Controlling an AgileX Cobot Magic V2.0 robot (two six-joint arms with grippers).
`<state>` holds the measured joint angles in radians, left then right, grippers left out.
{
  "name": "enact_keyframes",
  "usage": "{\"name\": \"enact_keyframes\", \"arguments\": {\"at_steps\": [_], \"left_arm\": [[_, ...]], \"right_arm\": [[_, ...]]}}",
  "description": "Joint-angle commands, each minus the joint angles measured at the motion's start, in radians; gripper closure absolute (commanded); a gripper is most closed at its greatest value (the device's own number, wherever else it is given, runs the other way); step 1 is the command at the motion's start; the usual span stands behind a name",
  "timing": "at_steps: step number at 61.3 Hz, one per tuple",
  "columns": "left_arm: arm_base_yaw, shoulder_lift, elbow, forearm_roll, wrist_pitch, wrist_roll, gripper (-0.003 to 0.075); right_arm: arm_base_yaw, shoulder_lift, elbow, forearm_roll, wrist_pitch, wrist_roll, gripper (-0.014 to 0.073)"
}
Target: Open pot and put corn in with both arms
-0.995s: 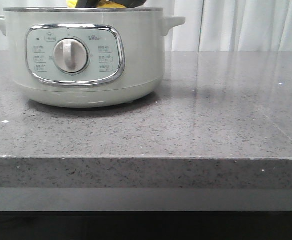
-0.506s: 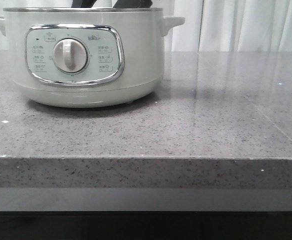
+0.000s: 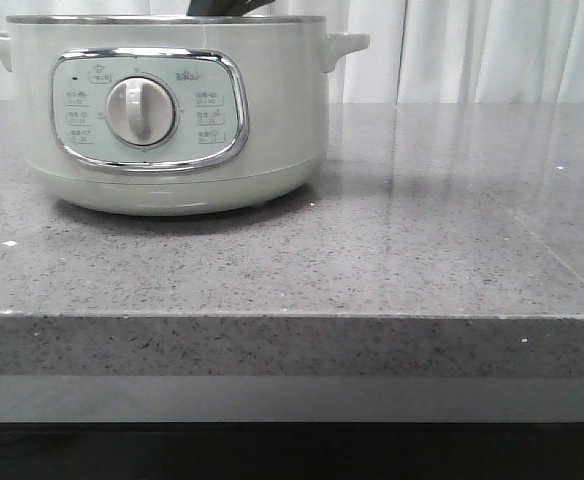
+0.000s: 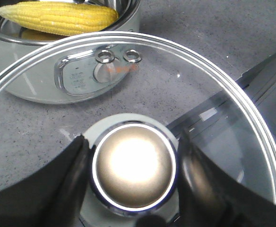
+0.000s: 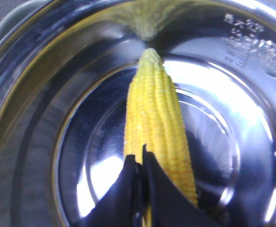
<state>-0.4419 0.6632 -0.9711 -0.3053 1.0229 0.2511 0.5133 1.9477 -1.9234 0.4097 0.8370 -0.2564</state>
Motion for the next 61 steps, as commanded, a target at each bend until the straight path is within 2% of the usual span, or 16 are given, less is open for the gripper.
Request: {"name": "enact_keyframes", "arguments": {"at_steps": [1, 11, 20, 48, 61], "left_arm": [[-0.007, -0.004, -0.037, -0.041, -0.127, 0.001, 0.0634], [-0.007, -0.004, -0.037, -0.041, -0.127, 0.001, 0.0634], [-0.007, -0.004, -0.037, -0.041, -0.127, 0.001, 0.0634], [-0.007, -0.004, -0.037, -0.041, -0.127, 0.001, 0.0634], [-0.007, -0.004, -0.037, -0.041, -0.127, 0.001, 0.0634]], "right_arm": [[-0.037, -0.113, -0.034, -0.036, -0.043, -0.002, 0.0653], [-0.106, -0.212, -0.012, -0.214, -0.007, 0.073, 0.0653], [-0.173, -0.334, 0.101, -0.347, -0.026, 0.131, 0.0653], [-0.407, -0.8, 0.751, -0.354, -0.257, 0.141, 0.0653], [-0.438, -1.059, 1.027, -0.34, -0.349, 0.141, 0.0653]]}}
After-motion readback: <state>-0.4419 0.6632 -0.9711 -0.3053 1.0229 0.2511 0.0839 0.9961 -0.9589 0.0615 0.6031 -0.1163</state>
